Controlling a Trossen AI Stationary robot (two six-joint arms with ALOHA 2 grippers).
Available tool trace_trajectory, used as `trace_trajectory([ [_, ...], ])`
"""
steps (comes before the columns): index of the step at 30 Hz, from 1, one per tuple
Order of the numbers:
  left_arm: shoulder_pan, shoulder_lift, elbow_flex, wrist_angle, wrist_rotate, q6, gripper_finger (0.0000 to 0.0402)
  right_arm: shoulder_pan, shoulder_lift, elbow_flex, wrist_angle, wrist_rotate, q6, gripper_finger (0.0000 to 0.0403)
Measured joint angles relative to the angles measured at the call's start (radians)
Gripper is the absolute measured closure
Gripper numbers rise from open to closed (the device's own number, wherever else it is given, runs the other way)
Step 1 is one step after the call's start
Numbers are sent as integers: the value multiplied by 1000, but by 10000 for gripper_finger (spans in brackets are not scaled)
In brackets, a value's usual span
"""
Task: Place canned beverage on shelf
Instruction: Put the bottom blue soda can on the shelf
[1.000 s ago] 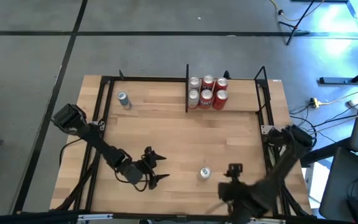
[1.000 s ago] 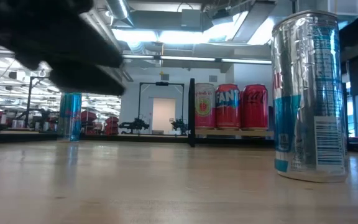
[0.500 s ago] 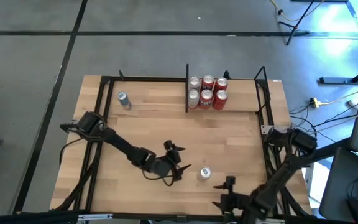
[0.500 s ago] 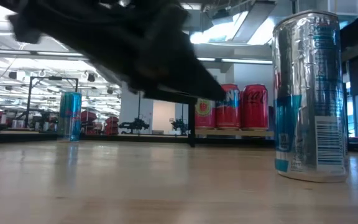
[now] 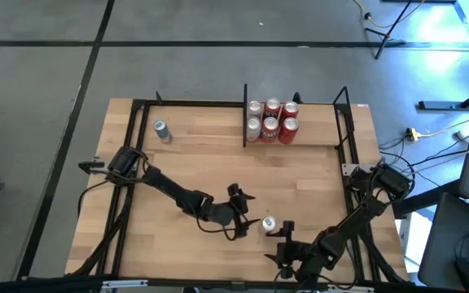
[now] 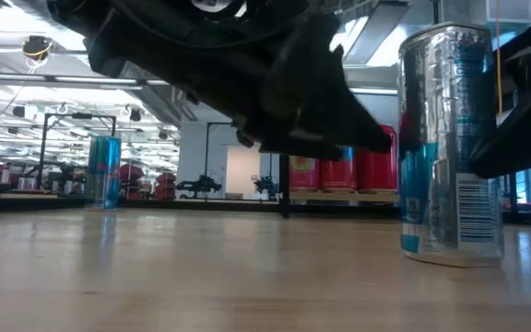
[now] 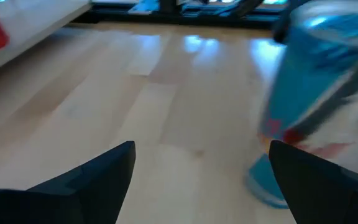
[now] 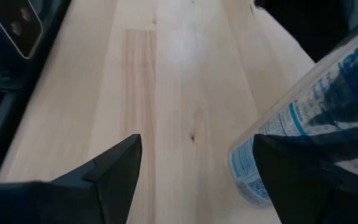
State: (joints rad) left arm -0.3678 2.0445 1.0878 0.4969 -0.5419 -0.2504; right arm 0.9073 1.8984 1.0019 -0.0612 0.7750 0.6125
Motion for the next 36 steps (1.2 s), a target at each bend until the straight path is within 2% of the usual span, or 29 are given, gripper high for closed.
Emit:
trace_trajectory([
  [4, -5, 0, 0, 16, 46, -8, 47, 0, 0, 0, -2, 11, -14, 104],
  [13, -40, 0, 0, 17, 54, -9, 47, 1, -1, 1, -71, 19, 1, 104],
  [22, -88, -1, 0, -4, 58, -9, 47, 0, -98, 1, -290, 18, 152, 104],
  [24, -99, -6, 0, -58, 20, -9, 47, 2, -124, 0, -301, 9, 166, 104],
  [28, -108, -25, 0, -174, -139, -8, 47, 10, -147, 0, -217, -81, 122, 104],
  [32, -98, -28, 0, -176, -293, -8, 47, 9, -130, 0, -85, -139, 35, 104],
  [34, -81, -28, 0, -158, -318, -8, 47, 9, -114, 0, -41, -128, -8, 104],
  [36, -58, -28, 0, -134, -302, -8, 47, 1, -94, 0, -22, -99, -39, 104],
])
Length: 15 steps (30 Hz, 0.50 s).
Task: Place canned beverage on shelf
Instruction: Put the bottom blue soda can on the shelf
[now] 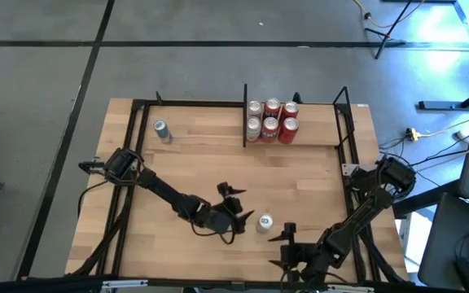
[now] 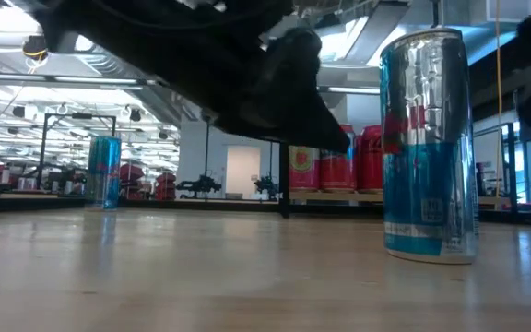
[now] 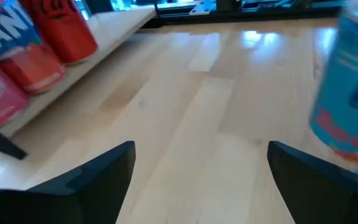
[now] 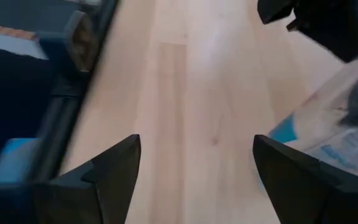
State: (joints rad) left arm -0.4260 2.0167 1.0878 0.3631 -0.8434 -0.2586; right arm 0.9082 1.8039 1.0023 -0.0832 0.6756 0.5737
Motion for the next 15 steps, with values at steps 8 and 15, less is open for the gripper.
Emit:
trace_trajectory([
  [8, 79, 0, 0, 107, 292, 10, 48, -43, 33, 0, -26, 15, -1, 104],
  [15, 54, 0, 0, 119, 397, 5, 48, -55, -2, 1, -120, -60, 32, 104],
])
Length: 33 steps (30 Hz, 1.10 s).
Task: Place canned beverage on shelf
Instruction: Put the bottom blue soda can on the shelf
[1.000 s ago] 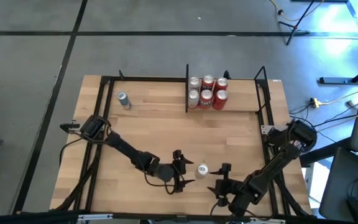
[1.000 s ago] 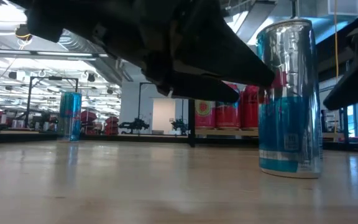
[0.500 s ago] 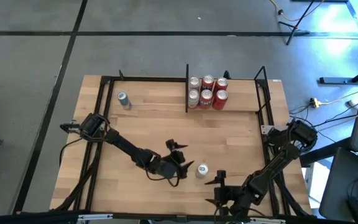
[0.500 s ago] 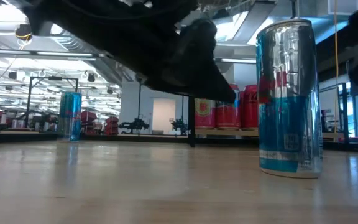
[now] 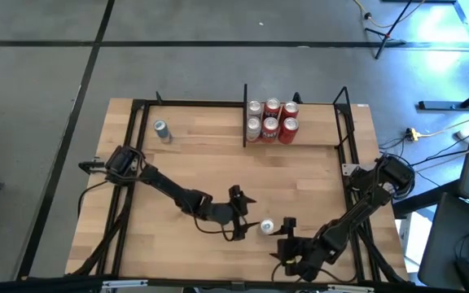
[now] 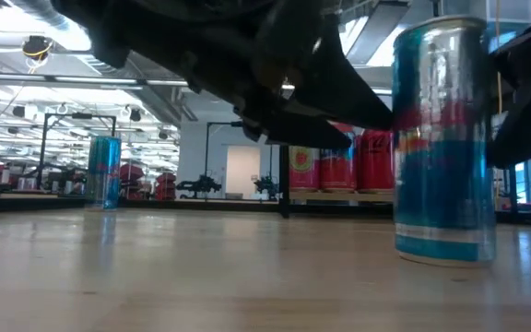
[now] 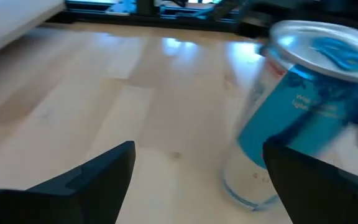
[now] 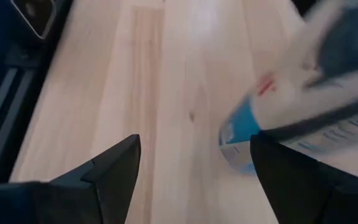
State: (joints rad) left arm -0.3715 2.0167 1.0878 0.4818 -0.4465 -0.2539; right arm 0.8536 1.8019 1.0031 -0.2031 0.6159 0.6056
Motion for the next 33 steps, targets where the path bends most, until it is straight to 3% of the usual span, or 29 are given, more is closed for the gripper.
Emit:
trace_trajectory([
  [10, -49, 0, 0, -8, -12, 4, 48, -14, -69, -1, -140, 26, 69, 104],
  [17, -68, -6, 0, -57, -4, 2, 47, -10, -134, 35, -288, -88, 131, 104],
  [21, -96, -33, 0, -133, -8, -5, 47, -12, -185, 95, -344, -84, 118, 104],
  [27, -153, -43, 0, -171, -15, -16, 47, -19, -204, 198, -323, -86, 5, 104],
  [33, -187, -43, 0, -185, -54, -16, 47, -18, -204, 214, -135, -84, -126, 104],
])
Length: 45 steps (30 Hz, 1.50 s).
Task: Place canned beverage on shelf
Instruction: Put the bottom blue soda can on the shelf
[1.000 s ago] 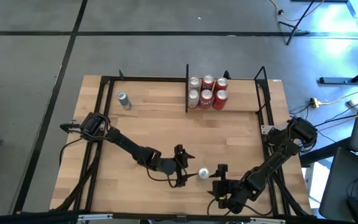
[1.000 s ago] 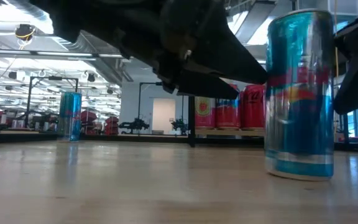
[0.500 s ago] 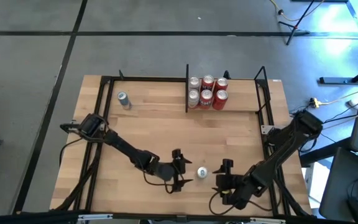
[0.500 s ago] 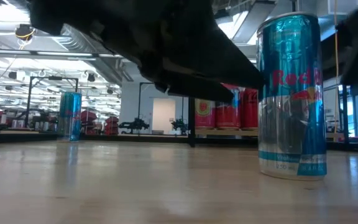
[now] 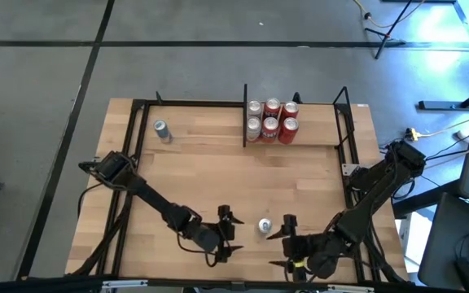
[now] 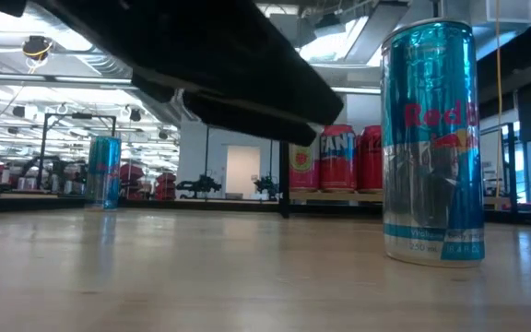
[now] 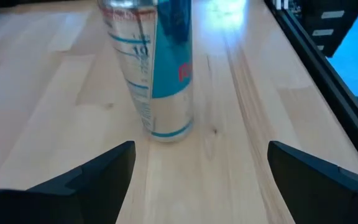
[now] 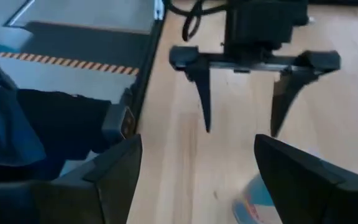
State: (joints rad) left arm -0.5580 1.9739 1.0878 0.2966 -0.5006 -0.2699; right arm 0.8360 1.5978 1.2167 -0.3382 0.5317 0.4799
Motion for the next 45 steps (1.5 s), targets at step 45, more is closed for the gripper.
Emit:
trace_trajectory([
  [45, -8, 0, 0, -16, -7, -15, 47, -227, 73, 129, -314, -181, 68, 104],
])
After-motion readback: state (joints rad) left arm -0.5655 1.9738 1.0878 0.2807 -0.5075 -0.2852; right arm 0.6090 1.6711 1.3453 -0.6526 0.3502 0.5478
